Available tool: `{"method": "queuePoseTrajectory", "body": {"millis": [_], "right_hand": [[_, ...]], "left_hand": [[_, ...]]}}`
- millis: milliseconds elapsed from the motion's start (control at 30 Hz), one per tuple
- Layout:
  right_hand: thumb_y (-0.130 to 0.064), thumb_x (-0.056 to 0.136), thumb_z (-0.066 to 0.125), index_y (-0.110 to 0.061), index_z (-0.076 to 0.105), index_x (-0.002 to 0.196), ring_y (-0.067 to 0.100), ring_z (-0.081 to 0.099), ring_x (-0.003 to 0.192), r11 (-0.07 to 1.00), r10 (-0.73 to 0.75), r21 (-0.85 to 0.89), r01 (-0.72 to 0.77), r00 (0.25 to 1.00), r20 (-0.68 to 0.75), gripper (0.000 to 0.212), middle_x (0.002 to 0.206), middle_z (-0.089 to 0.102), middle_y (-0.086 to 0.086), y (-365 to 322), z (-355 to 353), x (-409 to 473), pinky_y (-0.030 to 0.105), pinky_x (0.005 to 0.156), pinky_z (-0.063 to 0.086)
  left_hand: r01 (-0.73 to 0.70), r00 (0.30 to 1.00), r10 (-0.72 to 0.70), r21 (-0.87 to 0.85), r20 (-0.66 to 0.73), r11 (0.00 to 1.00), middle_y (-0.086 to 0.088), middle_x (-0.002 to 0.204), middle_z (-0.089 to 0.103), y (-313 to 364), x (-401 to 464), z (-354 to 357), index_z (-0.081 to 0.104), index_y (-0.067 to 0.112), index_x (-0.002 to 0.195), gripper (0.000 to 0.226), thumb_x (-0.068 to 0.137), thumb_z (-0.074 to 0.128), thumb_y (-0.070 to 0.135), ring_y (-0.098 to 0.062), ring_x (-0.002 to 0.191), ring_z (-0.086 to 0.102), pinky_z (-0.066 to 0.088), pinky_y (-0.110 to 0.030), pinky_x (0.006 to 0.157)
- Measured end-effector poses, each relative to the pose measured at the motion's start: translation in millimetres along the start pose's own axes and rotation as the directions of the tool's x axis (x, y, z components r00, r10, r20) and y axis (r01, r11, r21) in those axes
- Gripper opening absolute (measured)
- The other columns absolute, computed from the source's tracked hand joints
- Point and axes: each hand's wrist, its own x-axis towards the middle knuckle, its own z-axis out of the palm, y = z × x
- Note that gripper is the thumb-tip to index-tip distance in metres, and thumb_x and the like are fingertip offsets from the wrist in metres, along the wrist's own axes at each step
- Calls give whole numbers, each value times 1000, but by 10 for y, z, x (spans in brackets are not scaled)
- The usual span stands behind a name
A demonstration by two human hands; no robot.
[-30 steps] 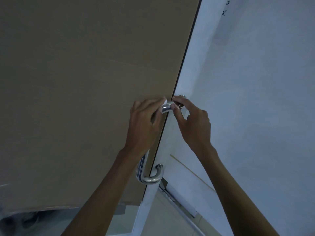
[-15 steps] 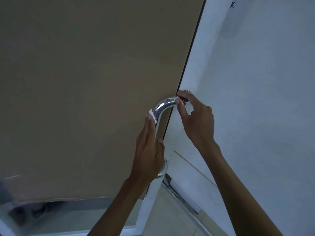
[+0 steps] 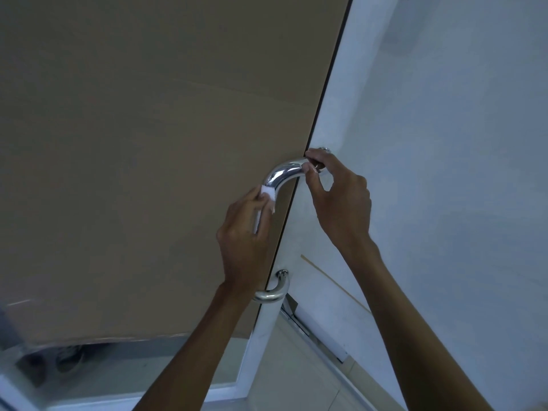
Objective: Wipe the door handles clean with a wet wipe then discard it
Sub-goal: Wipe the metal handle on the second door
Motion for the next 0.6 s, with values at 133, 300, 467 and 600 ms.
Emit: {"method": "queuePoseTrajectory", "body": {"millis": [133,300,467,600], "right_hand": [[-51,106,56,-40,65,134,8,67,80,1000,2,-2,-2,1000,0,31,112,74,-18,4,-1,10,27,70,52],[-50,106,56,-40,65,134,4,61,68,1000,12,17,-11,1000,-11,31,113,74,-17,14,27,13,26,68,51],[-47,106,57,-39,66,133,4,61,73,1000,9,28,-8,1000,-18,29,107,71,-21,14,34,9,26,68,49],[-48,107,56,-39,66,134,4,66,85,1000,11,21,-11,1000,-17,30,112,73,-19,3,45,31,26,75,52]], "left_hand": [[72,997,-71,-74,23,995,-2,107,71,14,126,47,72,5,104,10,95,76,7,-16,100,69,58,-34,86],[208,978,-208,-155,17,966,-3,104,76,-51,-16,31,73,3,113,19,97,76,13,-17,96,74,62,-43,82],[225,974,-220,-168,50,960,-1,108,77,-29,105,75,74,5,119,23,99,72,17,-14,100,74,62,-36,86],[293,954,-279,-132,111,947,-1,103,77,-189,-137,29,76,7,114,21,98,73,19,-14,95,72,60,-39,85]]}}
